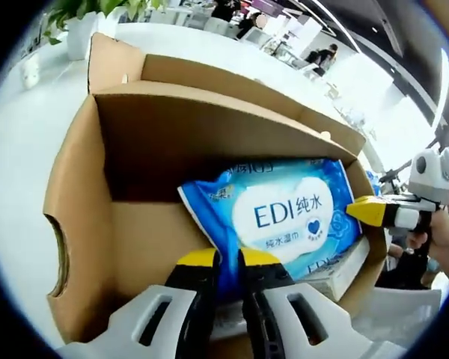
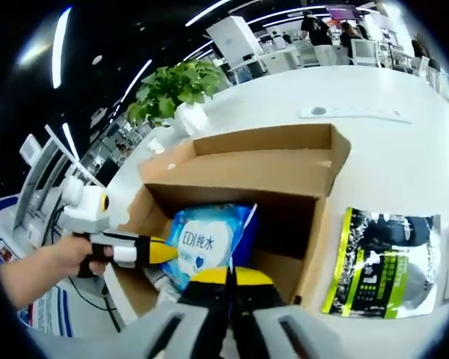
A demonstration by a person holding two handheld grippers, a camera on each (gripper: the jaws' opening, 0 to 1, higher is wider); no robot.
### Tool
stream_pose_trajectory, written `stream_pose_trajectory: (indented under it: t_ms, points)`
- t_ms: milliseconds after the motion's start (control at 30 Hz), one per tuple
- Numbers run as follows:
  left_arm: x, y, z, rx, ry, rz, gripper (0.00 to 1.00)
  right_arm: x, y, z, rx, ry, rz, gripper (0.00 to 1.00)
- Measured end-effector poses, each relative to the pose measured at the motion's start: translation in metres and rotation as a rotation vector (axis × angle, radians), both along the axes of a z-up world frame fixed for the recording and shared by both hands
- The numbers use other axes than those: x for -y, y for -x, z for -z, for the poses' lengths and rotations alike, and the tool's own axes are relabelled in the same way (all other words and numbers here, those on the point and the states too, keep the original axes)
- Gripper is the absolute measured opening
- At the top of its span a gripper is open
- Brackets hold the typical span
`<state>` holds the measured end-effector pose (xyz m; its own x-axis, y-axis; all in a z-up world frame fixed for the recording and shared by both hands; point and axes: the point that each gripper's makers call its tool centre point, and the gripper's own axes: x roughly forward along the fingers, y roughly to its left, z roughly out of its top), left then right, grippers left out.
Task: Operate the shoe box by opening the lid, removing the specified soft item, and placing it in the target area until the item is outside and the box remains undamaged.
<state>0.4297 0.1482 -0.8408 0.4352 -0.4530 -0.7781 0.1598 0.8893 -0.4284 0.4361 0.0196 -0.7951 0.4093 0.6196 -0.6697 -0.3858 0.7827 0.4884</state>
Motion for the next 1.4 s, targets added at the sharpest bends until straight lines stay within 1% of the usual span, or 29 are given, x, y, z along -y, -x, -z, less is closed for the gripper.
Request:
stream_pose_trajectory:
  t_ms: [33, 200, 300, 733, 1100, 1400]
  points:
    - [0.001, 0.001, -0.001, 0.000, -0.001, 0.001, 0.07, 0.000, 0.000, -0.001, -0.007, -0.013, 0.012, 0.00]
    - [0.002, 0.009, -0.010, 0.002, -0.002, -0.005, 0.04, -0.003, 0.000, -0.006, 0.006, -0.033, 0.015, 0.00]
    - [0.001, 0.012, -0.019, 0.013, -0.001, -0.008, 0.04, -0.005, 0.000, -0.009, 0.008, -0.041, 0.017, 0.00]
    - [-0.005, 0.017, -0.056, 0.059, -0.010, -0.005, 0.03, -0.009, 0.001, -0.032, 0.022, -0.100, 0.028, 0.00]
    - [-0.009, 0.016, -0.074, 0.085, -0.006, -0.008, 0.03, -0.008, 0.008, -0.052, 0.038, -0.121, 0.026, 0.00]
    - [-0.004, 0.017, -0.097, 0.120, 0.011, -0.004, 0.03, 0.000, 0.009, -0.070, 0.046, -0.157, 0.044, 0.00]
